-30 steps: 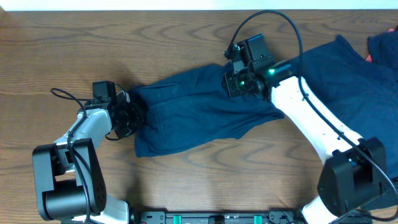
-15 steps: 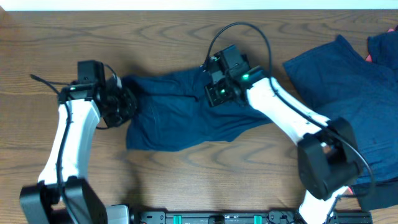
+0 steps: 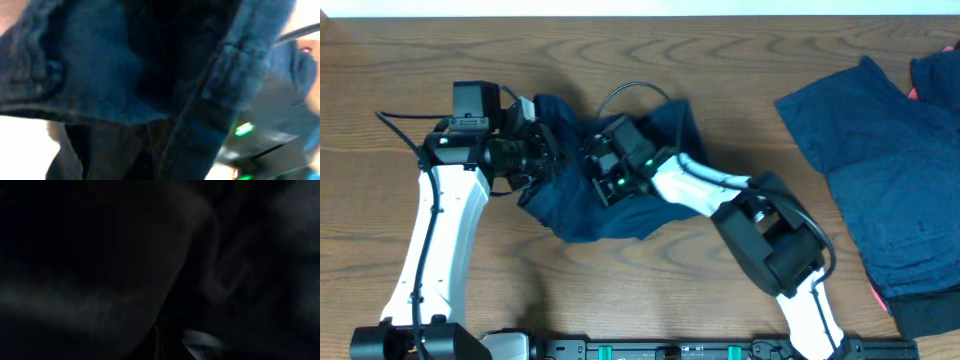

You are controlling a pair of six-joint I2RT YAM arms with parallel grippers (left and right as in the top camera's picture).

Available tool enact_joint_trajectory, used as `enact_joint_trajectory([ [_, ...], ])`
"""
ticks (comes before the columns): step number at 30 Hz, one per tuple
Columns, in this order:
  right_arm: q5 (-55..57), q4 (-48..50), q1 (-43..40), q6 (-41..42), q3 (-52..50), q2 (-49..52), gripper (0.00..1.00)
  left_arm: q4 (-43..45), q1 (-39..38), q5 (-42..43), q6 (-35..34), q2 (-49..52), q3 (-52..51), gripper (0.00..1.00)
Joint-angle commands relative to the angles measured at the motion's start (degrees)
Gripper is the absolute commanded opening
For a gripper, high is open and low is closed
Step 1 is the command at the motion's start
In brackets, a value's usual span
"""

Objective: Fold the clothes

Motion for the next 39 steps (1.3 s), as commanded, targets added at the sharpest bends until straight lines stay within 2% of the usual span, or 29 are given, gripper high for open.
enact_joint_trajectory([
  [1,-0.57,0.98,3.43,1.01,0.11,2.45,0.01,2.43,-0.63,4.44,-3.32,-0.63,1.49,0.06],
  [4,1.29,-0.04,3.67,0.83,0.5,1.88,0.02,3.32,-0.61,4.09,-3.3,-0.63,1.49,0.06],
  [6,2.58,-1.75,2.84,0.83,0.72,0.63,0.06,3.21,-0.61,2.69,-3.06,-0.63,1.46,0.06],
  [8,2.73,-4.02,1.36,0.81,0.79,-2.16,0.1,2.82,-0.61,0.68,-3.06,-0.61,1.46,0.06],
  [14,3.89,-14.03,-4.81,-0.37,0.79,-13.7,0.11,2.82,-0.61,-1.99,-2.19,-0.57,1.46,0.06],
  [19,15.67,-25.62,-11.32,-2.03,0.79,-21.11,0.08,2.91,-0.61,-3.8,-2.01,-0.57,1.46,0.06],
  [25,13.97,-35.41,-16.85,-4.68,0.04,-20.13,0.05,5.29,-1.14,-3.78,-3.17,-0.39,1.46,0.06],
  [31,14.21,-36.02,-16.0,-4.79,-2.49,-17.55,0.06,8.5,-4.09,-3.8,-5.11,-0.11,1.4,0.06],
  [39,12.41,-37.94,-16.13,-4.33,-3.69,-8.83,0.05,11.47,-7.69,-4.02,-7.28,1.81,1.4,0.06],
])
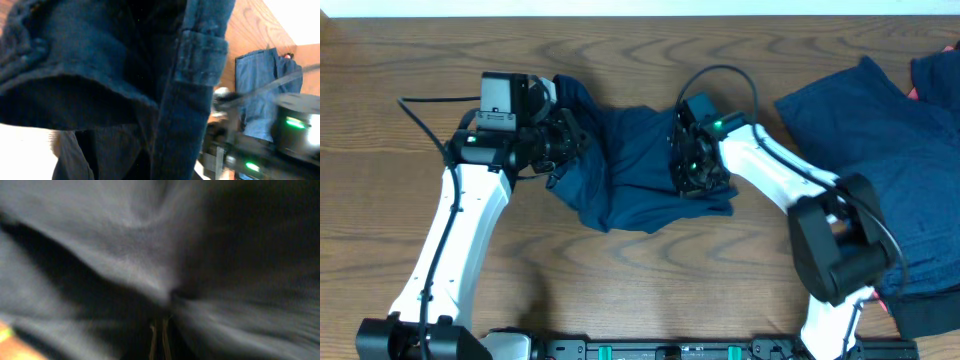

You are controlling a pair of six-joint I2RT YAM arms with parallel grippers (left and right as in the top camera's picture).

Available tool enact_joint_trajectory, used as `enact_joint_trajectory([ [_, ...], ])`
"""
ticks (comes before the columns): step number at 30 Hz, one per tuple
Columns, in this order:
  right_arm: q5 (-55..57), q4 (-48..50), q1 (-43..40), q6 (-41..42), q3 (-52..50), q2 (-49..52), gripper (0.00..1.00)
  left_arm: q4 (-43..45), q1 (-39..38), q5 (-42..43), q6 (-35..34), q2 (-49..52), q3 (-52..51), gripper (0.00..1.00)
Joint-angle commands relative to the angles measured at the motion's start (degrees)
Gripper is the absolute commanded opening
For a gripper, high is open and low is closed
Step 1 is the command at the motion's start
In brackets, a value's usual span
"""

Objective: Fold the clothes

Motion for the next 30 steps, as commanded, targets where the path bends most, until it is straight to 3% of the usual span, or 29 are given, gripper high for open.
enact_joint_trajectory([
  [1,-2.27,-0.22,0.2,-0.55,-0.55,3.89,0.05,1.55,-1.14,-0.35,-2.45,1.53,1.4,0.06],
  [13,-9.42,-0.87,-0.31,0.11,-0.55,6.16,0.06,17.27,-8.28,-0.63,-12.63,3.26,1.4,0.06],
  [27,-9.53,-0.7,0.17,0.09,-0.52,6.19,0.06,18.27,-17.86,-3.1,-12.57,8.96,1.4,0.06],
  [30,-9.55,-2.08,0.04,0.15,-0.09,6.12,0.01,18.71,-19.37,-3.37,-12.57,8.96,1.4,0.06],
])
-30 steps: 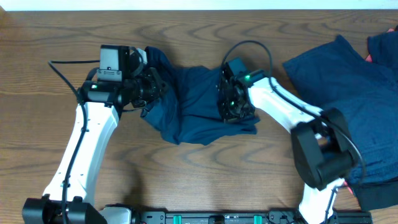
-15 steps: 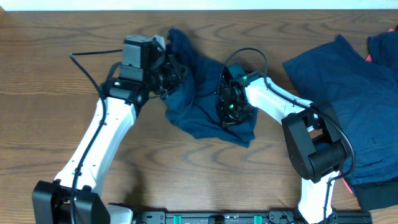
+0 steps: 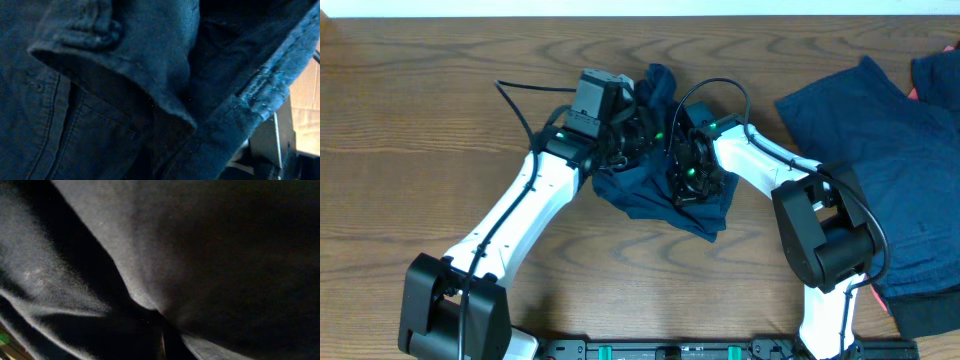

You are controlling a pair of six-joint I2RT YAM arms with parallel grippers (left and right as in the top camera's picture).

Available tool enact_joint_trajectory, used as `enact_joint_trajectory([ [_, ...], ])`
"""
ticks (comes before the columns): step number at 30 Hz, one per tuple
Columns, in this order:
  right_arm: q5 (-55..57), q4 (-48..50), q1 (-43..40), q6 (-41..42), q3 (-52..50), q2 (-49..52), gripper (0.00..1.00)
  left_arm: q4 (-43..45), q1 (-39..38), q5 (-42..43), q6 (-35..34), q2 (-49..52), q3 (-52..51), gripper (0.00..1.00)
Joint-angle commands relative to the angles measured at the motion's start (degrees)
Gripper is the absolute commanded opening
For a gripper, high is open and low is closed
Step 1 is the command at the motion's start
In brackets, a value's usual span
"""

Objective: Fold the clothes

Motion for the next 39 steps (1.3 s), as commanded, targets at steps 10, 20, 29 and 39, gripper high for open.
enact_joint_trajectory([
  [10,16.06,-10.71,-4.33,2.97,2.49,-11.8,0.05,0.48,-2.12,-1.57,0.63,0.02,1.4,0.06],
  [20,23.8,-13.33,-13.94,1.25,1.07,-13.51,0.04,-0.87,-2.82,-1.53,0.63,0.13,0.79,0.06],
  [29,23.89,-4.76,-15.56,1.22,-3.61,-9.05,0.03,-0.83,-7.23,-1.55,0.63,1.31,0.74,0.07],
  [39,23.02,-0.09,-14.91,1.73,-7.1,-4.87,0.03,-0.42,-11.69,-1.99,0.59,3.65,0.74,0.07],
])
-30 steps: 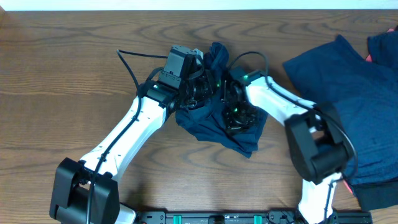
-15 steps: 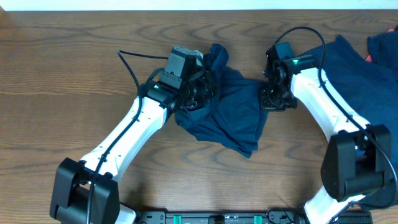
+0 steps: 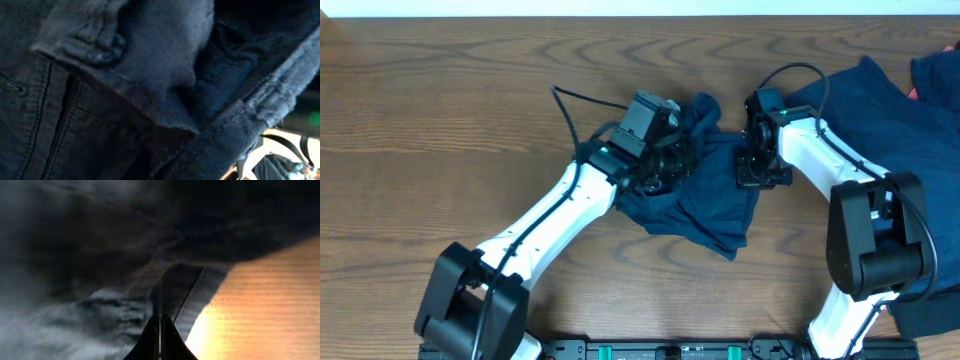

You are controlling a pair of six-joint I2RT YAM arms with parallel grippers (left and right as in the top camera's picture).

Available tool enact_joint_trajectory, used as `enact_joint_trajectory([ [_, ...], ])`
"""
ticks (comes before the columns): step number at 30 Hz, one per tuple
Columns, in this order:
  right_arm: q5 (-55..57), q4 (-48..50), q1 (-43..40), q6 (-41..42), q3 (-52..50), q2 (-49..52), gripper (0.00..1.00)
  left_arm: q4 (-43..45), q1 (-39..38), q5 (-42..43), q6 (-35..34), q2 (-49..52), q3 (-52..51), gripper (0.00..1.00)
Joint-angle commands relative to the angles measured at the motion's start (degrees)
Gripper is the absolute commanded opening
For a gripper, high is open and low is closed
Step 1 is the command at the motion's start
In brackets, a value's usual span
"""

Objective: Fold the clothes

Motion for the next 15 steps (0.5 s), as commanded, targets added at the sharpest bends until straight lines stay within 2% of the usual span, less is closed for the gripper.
enact_joint_trajectory([
  [1,-0.48,0.59,0.31,-0.04,-1.25,2.32,0.03,0.39,-1.44,-0.48,0.35,0.59,0.74,0.08],
  [2,-0.46,0.63,0.31,-0.02,-1.27,2.62,0.03,0.55,-1.79,-0.46,0.33,0.59,0.74,0.15],
  [4,-0.48,0.66,0.31,-0.02,-1.27,2.69,0.02,1.29,-2.75,0.02,0.31,0.59,0.74,0.4],
  [6,-0.46,0.68,0.28,-0.02,-1.27,2.69,0.02,2.93,-3.61,3.34,0.37,0.57,0.76,0.43],
  [8,-0.46,0.63,0.28,-0.02,-1.27,2.69,0.02,5.86,-3.93,8.74,1.92,0.44,0.79,0.53],
  [15,-0.74,-1.97,-0.28,0.59,0.33,2.01,0.02,6.64,3.85,10.54,5.77,-5.2,1.27,0.54],
])
